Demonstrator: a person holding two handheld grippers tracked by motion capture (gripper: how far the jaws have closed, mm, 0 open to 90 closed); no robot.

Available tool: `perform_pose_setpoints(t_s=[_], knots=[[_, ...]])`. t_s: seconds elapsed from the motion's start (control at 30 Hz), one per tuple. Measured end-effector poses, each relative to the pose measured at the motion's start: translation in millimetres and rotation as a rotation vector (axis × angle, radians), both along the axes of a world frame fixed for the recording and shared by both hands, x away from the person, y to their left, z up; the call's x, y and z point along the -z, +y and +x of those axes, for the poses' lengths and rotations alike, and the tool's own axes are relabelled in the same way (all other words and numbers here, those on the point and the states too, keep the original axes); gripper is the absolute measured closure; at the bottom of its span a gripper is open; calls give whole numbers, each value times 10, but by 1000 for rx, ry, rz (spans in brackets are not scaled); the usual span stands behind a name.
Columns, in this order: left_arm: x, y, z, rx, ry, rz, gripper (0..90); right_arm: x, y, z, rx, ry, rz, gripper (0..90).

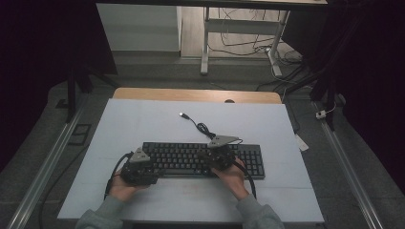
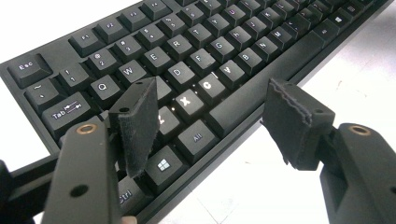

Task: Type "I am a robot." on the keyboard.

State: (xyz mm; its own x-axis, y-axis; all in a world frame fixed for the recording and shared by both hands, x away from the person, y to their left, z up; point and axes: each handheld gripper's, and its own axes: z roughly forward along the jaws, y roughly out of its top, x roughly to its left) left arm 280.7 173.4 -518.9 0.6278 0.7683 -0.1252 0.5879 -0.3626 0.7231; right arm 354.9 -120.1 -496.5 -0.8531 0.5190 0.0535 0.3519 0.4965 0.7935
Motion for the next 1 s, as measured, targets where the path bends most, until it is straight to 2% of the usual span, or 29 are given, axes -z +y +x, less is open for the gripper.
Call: perform_pose_setpoints(t_s=[0.13,0.5,1.0], knots=[[5,-11,1,4,-3,7,353,13,59,46,1,11,-4,896],[23,-25,2,7,6,20,348,125,182,142,10,15,-69,895],[37,-29,-1,8,9,24,343,180,227,188,37,14,-76,884]])
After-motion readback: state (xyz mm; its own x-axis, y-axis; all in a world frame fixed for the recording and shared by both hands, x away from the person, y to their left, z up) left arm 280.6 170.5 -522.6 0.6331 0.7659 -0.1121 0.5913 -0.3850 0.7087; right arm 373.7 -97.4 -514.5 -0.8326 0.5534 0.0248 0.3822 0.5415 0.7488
